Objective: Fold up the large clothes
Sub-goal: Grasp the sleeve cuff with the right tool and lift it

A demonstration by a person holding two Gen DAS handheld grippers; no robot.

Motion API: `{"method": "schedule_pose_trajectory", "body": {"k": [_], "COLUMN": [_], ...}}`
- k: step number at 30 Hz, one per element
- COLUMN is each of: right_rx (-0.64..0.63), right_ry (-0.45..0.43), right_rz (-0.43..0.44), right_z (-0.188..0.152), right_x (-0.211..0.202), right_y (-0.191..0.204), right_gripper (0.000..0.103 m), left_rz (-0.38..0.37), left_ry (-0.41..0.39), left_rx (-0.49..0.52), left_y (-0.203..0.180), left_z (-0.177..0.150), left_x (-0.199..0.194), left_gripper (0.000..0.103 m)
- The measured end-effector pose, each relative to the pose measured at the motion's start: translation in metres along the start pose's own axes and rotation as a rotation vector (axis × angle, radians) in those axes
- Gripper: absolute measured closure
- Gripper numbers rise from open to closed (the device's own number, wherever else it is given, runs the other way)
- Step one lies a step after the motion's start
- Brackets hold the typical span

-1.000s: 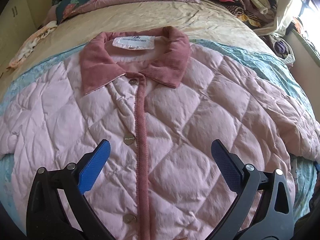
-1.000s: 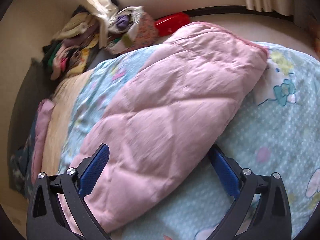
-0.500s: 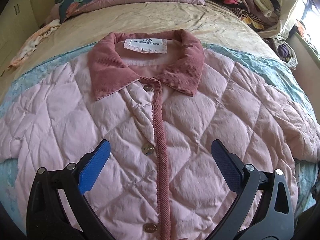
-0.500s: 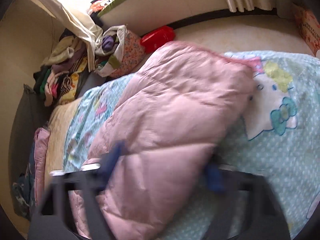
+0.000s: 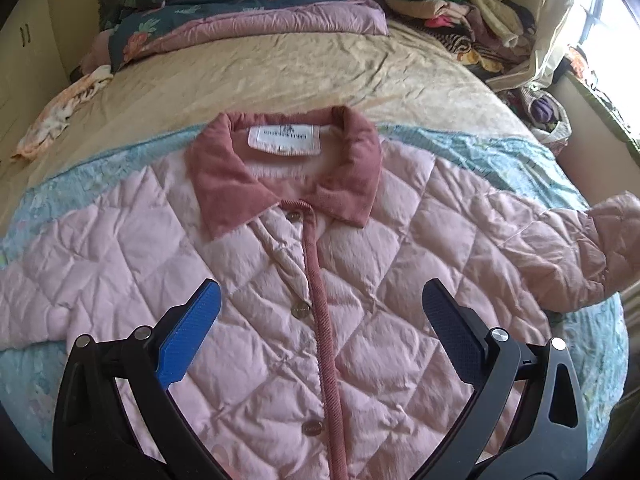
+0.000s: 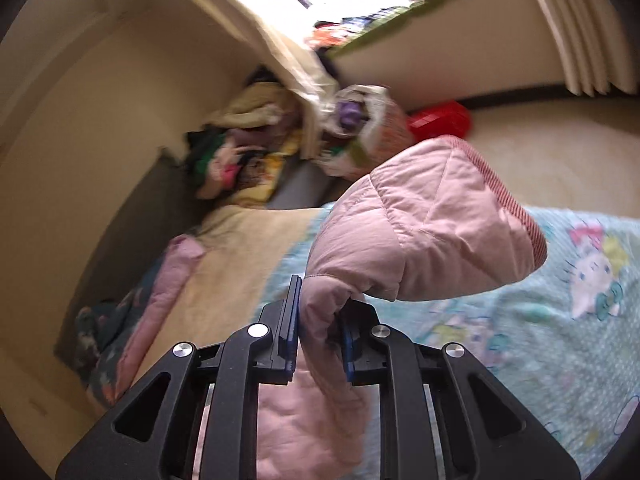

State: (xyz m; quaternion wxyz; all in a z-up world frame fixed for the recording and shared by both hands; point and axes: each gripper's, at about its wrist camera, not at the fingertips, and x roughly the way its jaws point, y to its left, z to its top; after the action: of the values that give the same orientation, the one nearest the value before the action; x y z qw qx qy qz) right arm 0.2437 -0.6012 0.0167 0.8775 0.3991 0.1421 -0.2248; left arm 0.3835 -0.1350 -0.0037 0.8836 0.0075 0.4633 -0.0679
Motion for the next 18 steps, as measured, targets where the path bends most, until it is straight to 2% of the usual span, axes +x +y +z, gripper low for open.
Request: {"method": "schedule_pose_trajectory", "body": {"k": [4,11,18], "right_rx": [-0.086,-0.238,-0.34], "right_ry": [0.009,0.036,0.064], "right_rz": [0.097,0.227,0.292], "right_z": [0.0,-0.023,-0.054], "right_x": [-0.013,-0.037,-0.047], "right_y": [0.049,0.121,0.178], "right_gripper": [0.087,0.087,0.087], "left_rz": [0.02,0.021,0.027], "left_ry": [-0.038,-0.063,-0.073], "left_rx": [0.016,-0.018,-0.057], "left_y": [0.008,0.041,0.078], "left_z": [0.006,0.015,0.017], "left_x": [-0.019,-0.042,-0.054], "left_gripper": [0.008,0.008,0.008]}}
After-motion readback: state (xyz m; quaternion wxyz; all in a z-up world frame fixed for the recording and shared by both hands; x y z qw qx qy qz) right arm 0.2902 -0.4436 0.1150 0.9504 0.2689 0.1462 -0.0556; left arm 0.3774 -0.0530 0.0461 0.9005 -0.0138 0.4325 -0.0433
